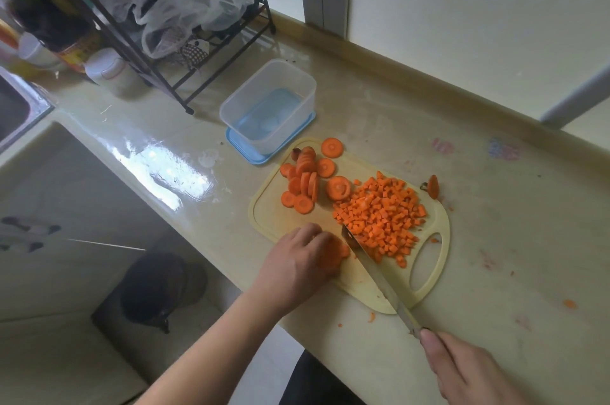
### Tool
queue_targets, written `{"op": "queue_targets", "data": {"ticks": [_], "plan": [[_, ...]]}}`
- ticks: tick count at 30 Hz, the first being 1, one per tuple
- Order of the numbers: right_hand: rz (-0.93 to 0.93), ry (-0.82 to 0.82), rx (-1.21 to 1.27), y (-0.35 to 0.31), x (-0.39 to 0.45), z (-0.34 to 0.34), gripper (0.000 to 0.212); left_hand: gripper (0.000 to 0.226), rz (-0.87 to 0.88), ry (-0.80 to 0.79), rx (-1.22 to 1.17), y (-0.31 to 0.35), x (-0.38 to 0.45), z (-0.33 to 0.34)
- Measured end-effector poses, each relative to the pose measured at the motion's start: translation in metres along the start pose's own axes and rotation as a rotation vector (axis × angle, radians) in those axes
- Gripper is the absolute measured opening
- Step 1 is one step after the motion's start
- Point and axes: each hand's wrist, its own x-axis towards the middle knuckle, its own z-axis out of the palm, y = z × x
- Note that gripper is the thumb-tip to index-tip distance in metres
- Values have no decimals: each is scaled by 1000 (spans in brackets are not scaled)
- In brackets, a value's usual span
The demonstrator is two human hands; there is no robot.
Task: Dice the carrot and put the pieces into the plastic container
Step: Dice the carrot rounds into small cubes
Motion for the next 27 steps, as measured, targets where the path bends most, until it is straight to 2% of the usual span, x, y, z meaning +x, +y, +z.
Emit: {"op": "queue_targets", "data": {"ticks": [3, 4, 6, 9, 12, 16, 22, 27], "plan": [[-10, 32, -8, -7, 4, 7, 74, 50, -116, 62, -6, 5, -9, 8], [-10, 50, -22, -8, 5, 10, 82, 51, -146, 68, -14, 6, -11, 10], [18, 77, -45, -11, 5, 15, 83, 55, -201, 84, -34, 9, -11, 12], [23, 56, -72, -14, 6, 23, 101, 59, -237, 104, -37, 13, -10, 14], [-8, 31, -101, -15, 7, 26, 92, 61, -225, 133, -31, 15, -9, 16], [-51, 39, -68, -13, 14, 16, 101, 60, -233, 183, -11, 19, -7, 18], [-120, 44, -104, -14, 16, 5, 42, 62, -257, 194, -4, 22, -1, 22], [-146, 12, -124, -17, 21, -1, 47, 68, -166, 193, 12, 9, -5, 20]]}}
